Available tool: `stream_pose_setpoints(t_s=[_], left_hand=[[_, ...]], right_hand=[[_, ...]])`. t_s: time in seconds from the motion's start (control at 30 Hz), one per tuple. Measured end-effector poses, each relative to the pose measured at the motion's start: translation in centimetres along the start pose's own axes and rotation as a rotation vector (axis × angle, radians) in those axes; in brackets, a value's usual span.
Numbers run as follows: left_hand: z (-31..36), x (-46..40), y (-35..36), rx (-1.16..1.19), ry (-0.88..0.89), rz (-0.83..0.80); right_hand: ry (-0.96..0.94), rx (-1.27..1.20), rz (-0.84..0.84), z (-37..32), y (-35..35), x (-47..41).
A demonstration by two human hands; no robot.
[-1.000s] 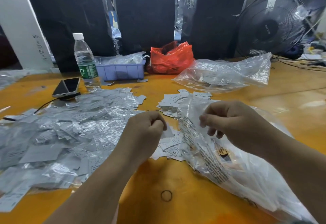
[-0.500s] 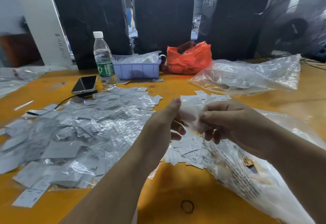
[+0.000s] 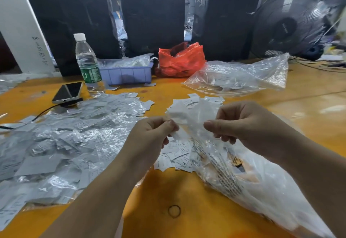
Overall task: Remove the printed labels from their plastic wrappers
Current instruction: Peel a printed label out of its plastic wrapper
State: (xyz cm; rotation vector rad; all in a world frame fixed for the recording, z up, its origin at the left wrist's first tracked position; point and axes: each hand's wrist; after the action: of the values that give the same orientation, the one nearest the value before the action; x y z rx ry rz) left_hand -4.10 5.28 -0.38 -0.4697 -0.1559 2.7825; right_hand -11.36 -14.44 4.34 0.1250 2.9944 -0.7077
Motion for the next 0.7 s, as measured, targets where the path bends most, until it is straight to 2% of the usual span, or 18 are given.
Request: stream_pose_setpoints(t_s=[0.17, 0.23, 0.3, 0.43, 0.5, 0.63, 0.7], left_hand=[[-0.1, 0.2, 0.4, -0.089, 0.022, -0.039], [-0.2, 0.3, 0.5, -0.120, 0.029, -0.051], [-0.3, 0.3, 0.4, -0.131, 0.036, -0.051], [-0.2, 0.4, 0.5, -0.176, 0.062, -0.075], [-0.2, 0.4, 0.5, -0.181, 0.066, -0.085], [-0.1, 0.5, 0.5, -0.187, 0.068, -0.092], [0.0, 0.5, 0.4, -0.179, 0.069, -0.095]], right_hand=[[-0.176, 0.608, 0.326, 0.3, -1.1, 1.2], [-0.192, 0.782, 0.346, 0.4, -1.2, 1.7], [-0.099, 0.905, 0.285, 0.6, -1.3, 1.9], [0.076, 0.943, 0.111, 1.0, -1.1, 2.1], [0.085, 0.891, 0.058, 0.9, -1.1, 2.0], [0.073, 0.694, 0.063, 0.2, -1.6, 1.6], [0.084, 0.717, 0.018, 0.1, -1.5, 1.5]])
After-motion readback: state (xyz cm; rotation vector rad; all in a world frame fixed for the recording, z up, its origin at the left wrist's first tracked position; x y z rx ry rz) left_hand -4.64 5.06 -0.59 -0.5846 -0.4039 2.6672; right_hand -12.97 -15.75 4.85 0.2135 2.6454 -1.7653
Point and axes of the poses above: each hand's wrist, its own x-axis away from the middle knuckle, its own y-axis out of the palm, z = x × y, and after that the axes turned 8 degrees about y, right-handed
